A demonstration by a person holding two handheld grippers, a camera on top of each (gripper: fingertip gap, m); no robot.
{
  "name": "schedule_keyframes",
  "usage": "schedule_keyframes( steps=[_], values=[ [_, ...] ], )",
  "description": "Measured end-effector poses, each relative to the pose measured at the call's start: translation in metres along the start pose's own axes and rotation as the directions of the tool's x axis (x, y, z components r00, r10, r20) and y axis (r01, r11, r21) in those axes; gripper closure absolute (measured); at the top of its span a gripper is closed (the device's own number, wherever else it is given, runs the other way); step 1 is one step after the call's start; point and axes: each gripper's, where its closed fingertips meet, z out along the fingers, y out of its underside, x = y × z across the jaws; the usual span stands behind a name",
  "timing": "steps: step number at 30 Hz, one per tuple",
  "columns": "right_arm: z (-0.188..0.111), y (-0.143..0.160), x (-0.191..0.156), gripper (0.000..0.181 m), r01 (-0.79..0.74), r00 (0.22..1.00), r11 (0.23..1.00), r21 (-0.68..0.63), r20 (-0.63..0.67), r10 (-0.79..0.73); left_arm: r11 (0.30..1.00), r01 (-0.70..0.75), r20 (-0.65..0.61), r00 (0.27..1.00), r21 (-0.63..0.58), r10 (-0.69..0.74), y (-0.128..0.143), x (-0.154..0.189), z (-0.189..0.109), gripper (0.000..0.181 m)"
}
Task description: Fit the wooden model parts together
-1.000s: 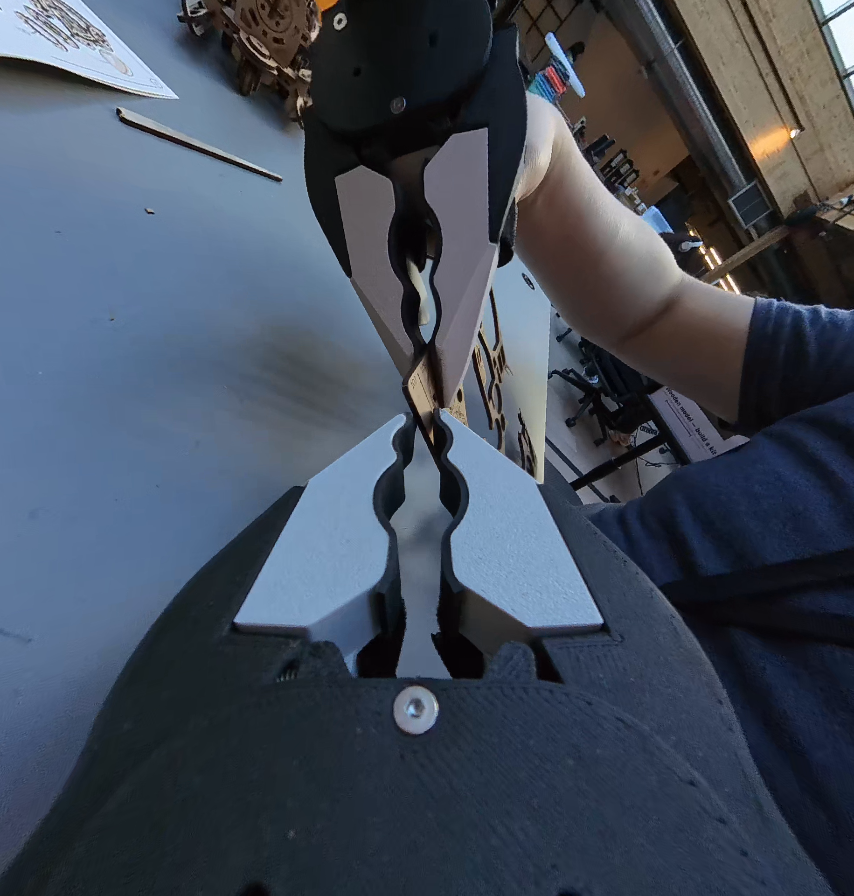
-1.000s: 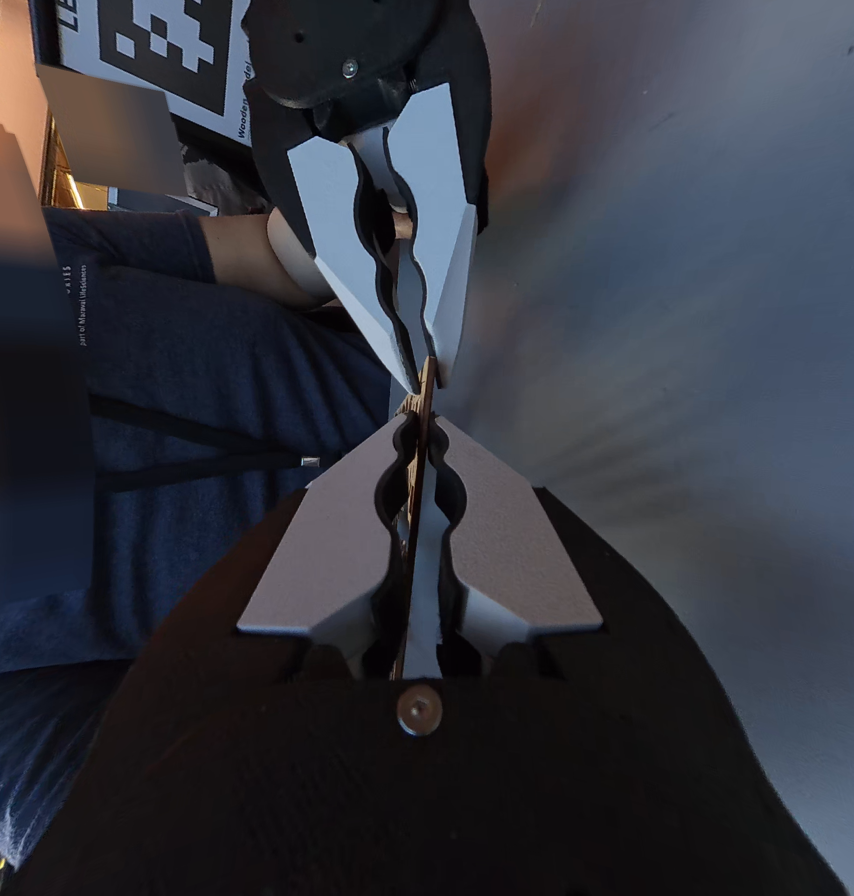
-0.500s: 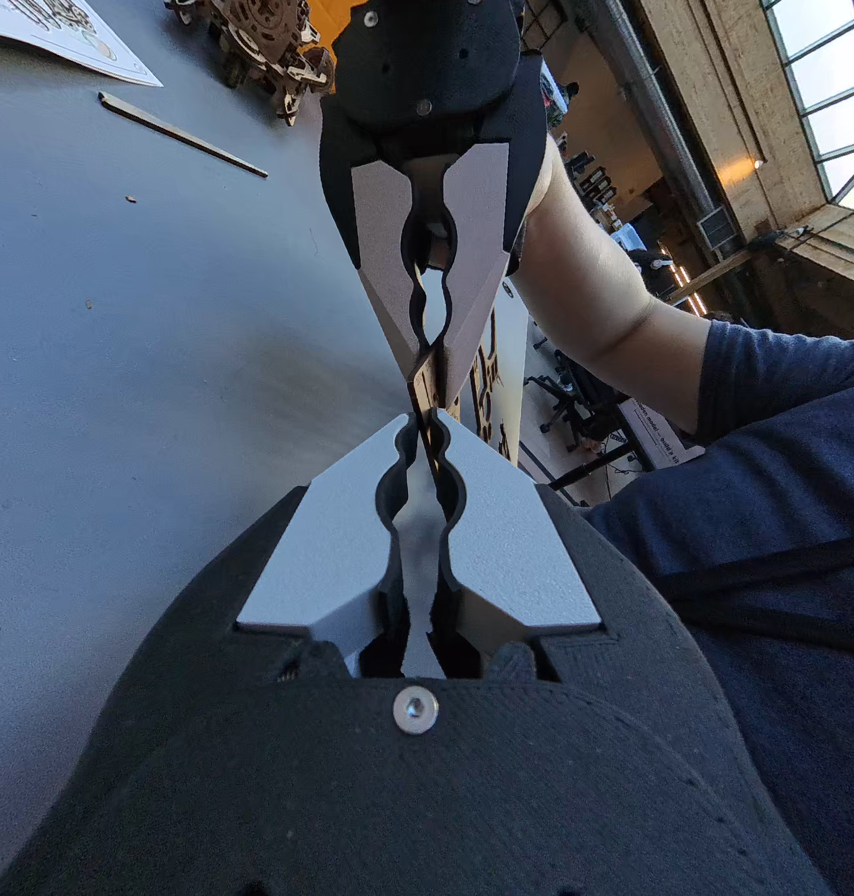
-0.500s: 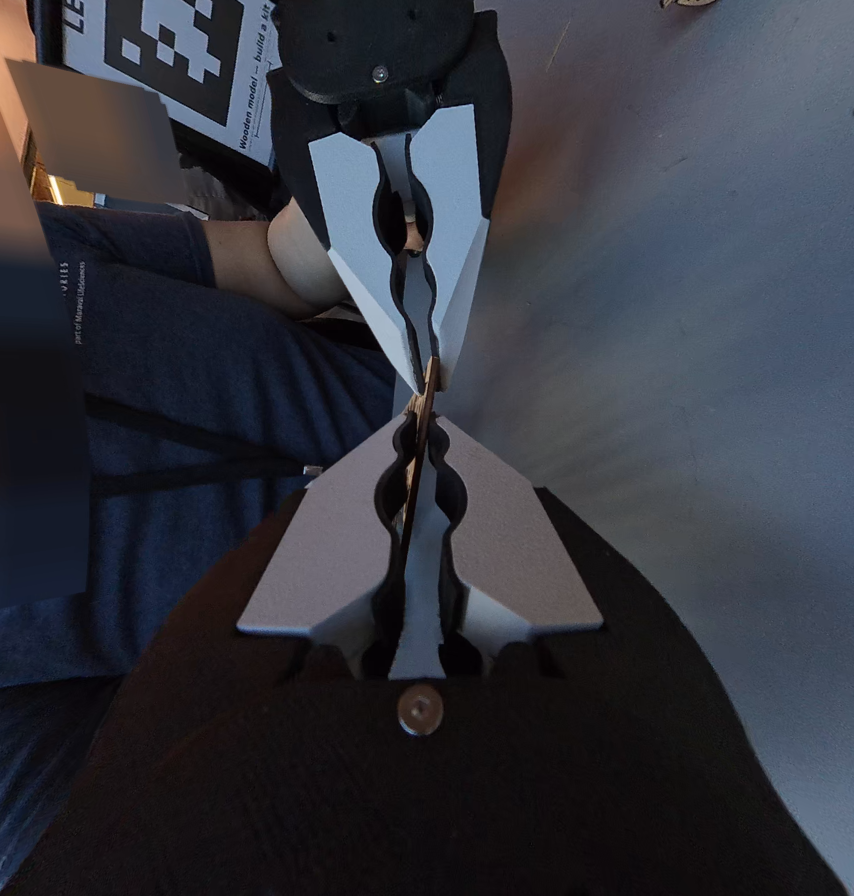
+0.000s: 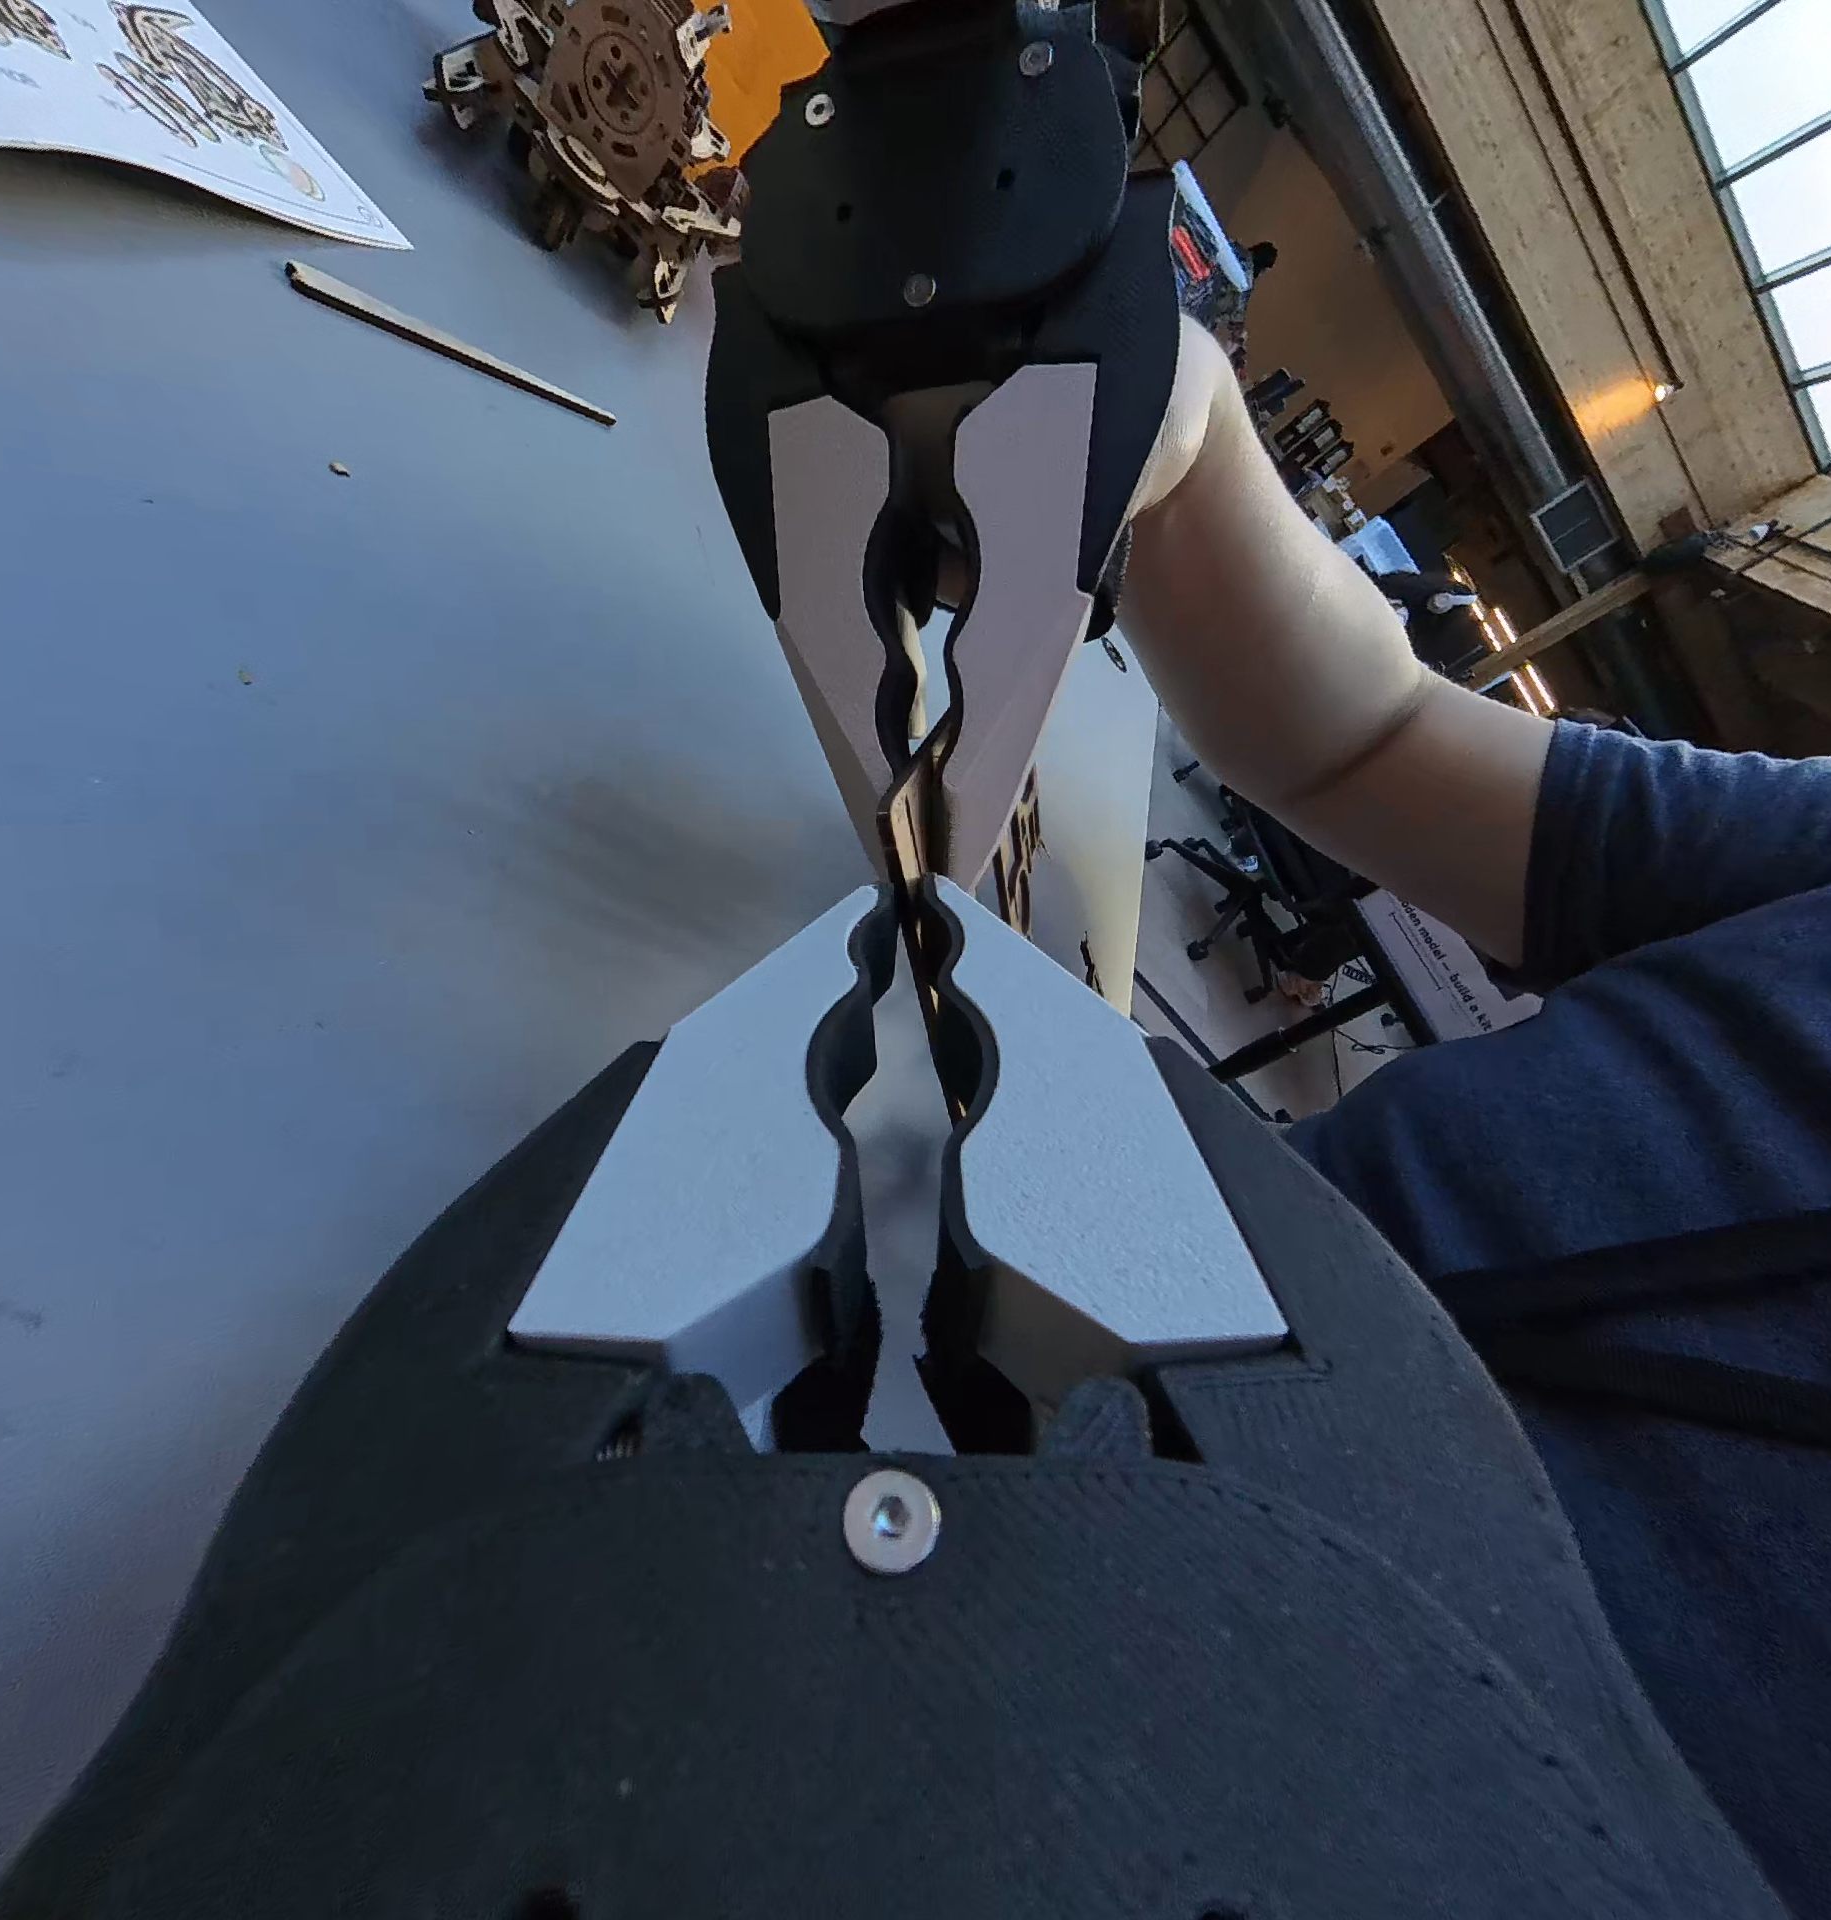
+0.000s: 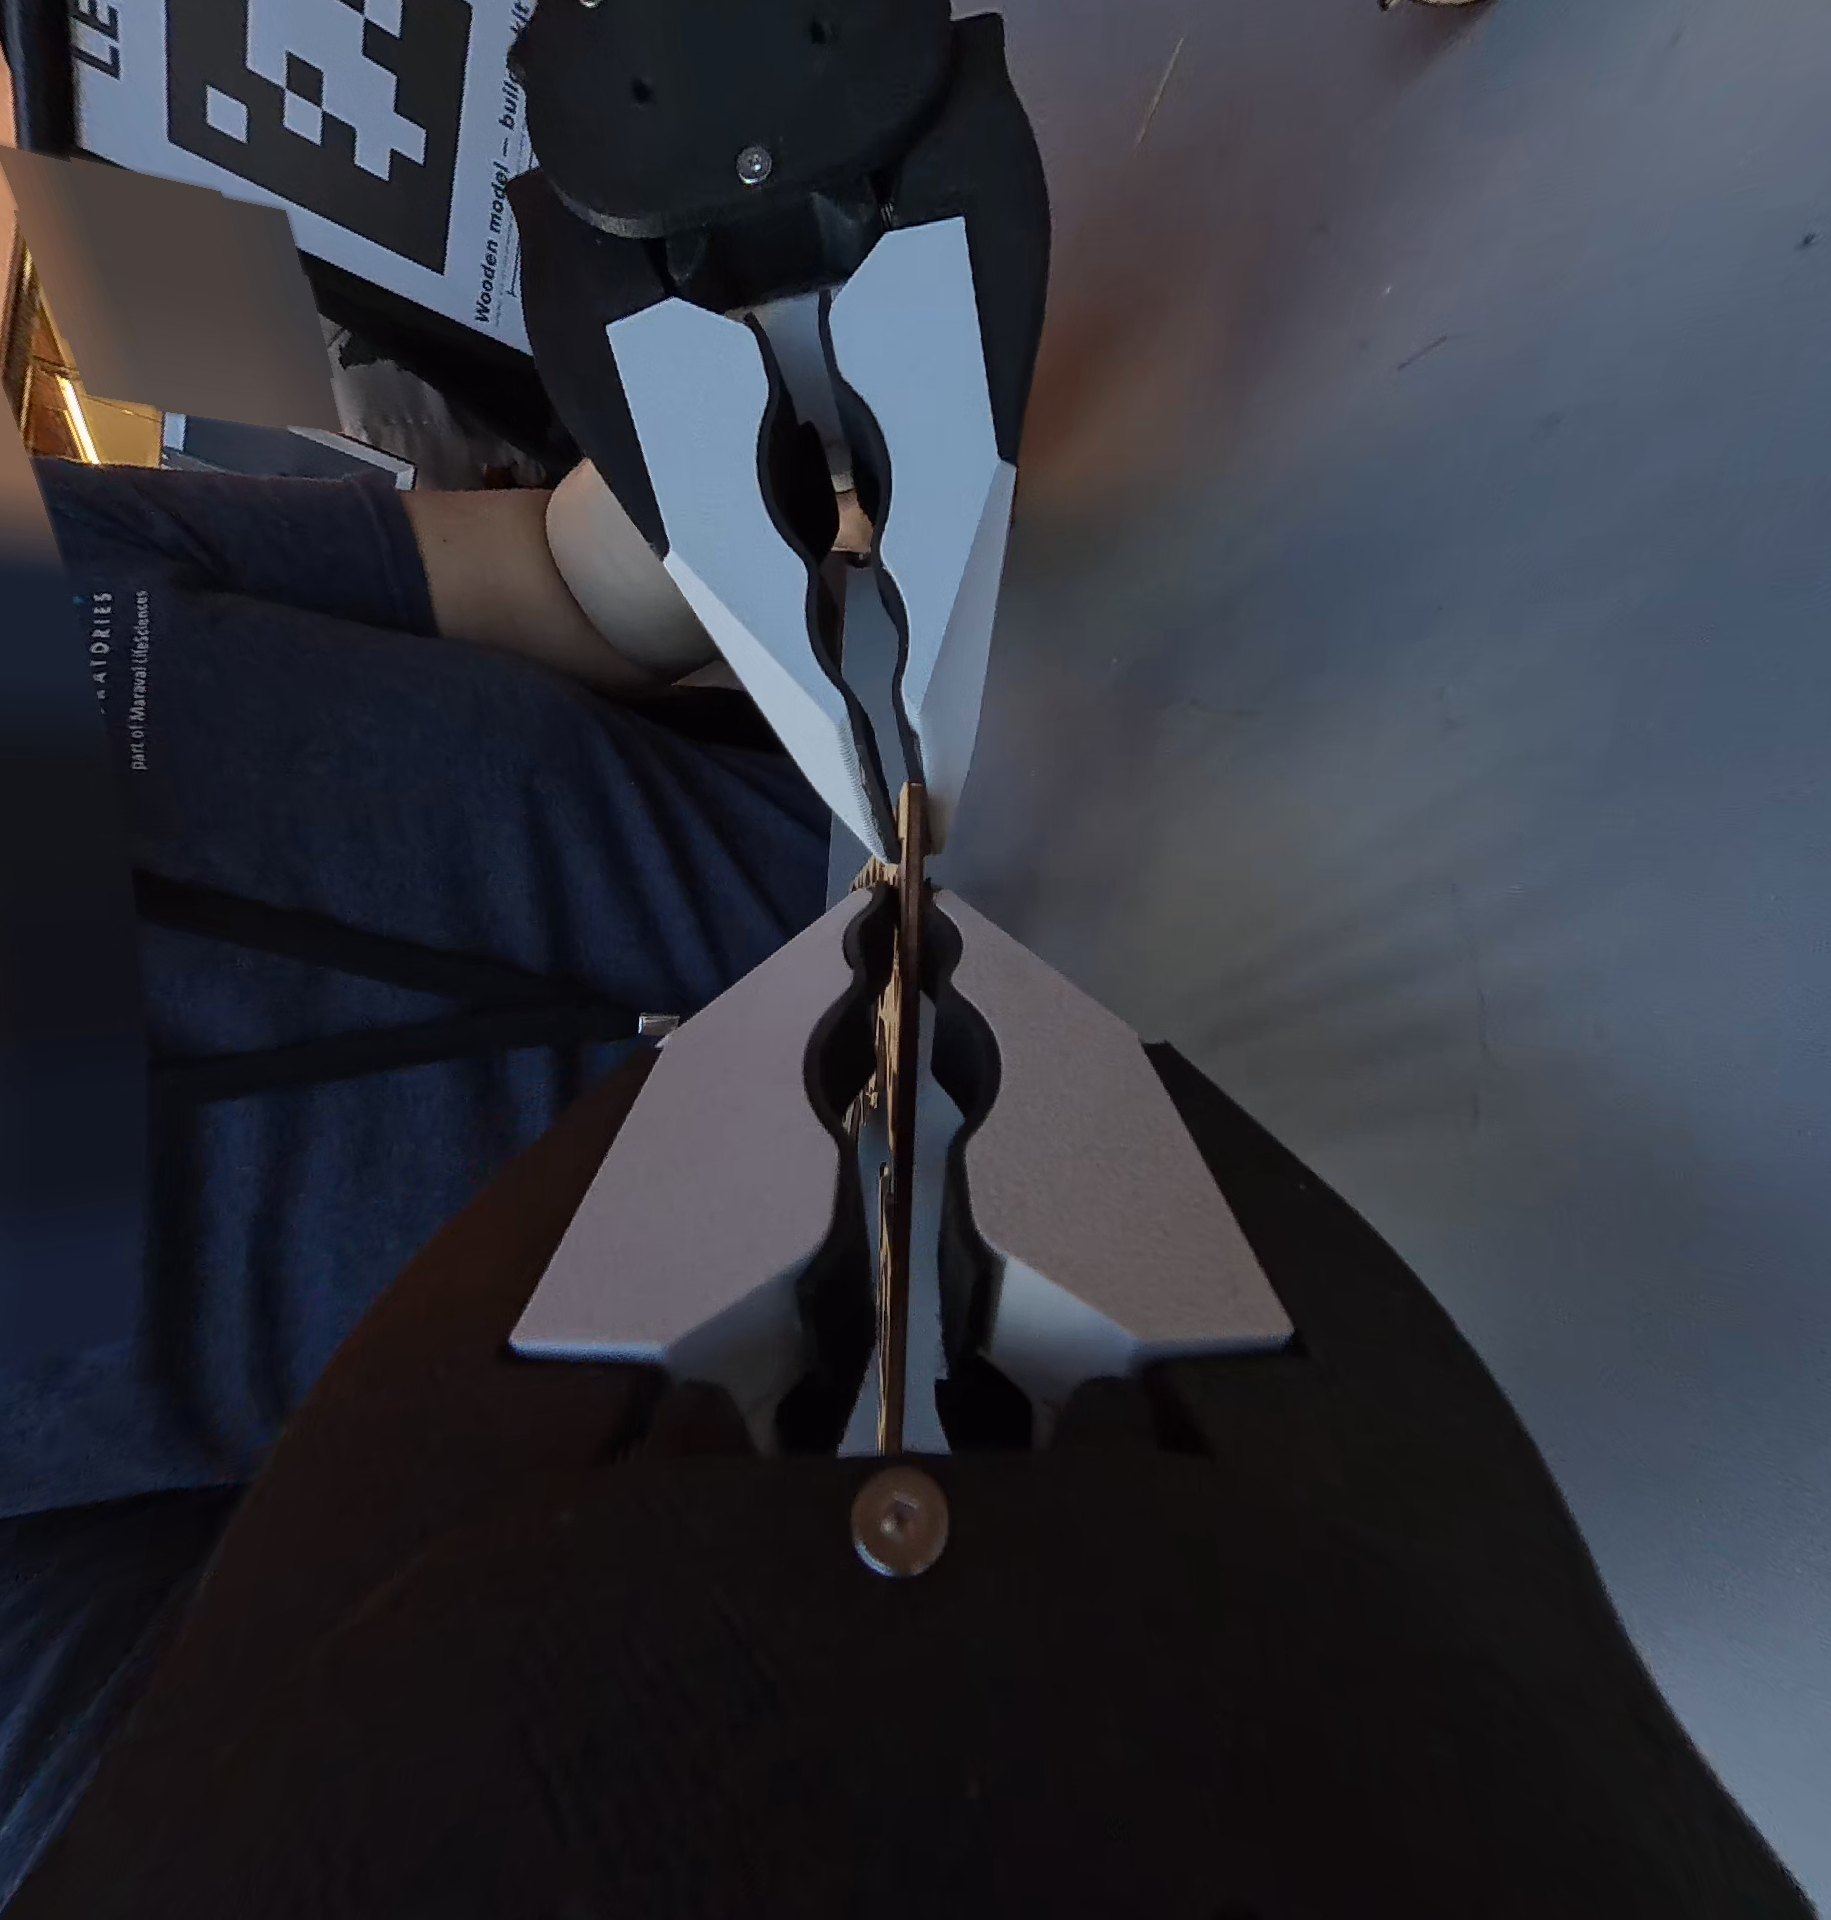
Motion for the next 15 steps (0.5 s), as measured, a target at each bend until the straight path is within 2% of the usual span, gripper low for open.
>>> schedule_keyframes(
  steps=[7, 12, 15],
  values=[
    [0.0018, -0.0005, -0.0005, 0.180, 0.026, 0.999, 1.000, 0.005, -0.028, -0.026, 0.995, -0.094, 0.076, 0.992, -0.045, 0.097, 0.0026, -0.0019, -0.0009, 0.178],
    [0.0005, -0.0003, -0.0042, 0.179, 0.058, 0.997, 0.998, 0.000, -0.055, -0.058, 0.996, -0.081, 0.079, 0.993, -0.047, 0.085, 0.0010, 0.0020, -0.0008, 0.178],
    [-0.0011, 0.0002, 0.0005, 0.179, 0.047, 0.997, 0.999, 0.003, -0.069, -0.046, 0.994, -0.091, 0.157, 0.982, -0.061, 0.100, 0.0004, -0.0027, 0.0010, 0.178]
  ],
)
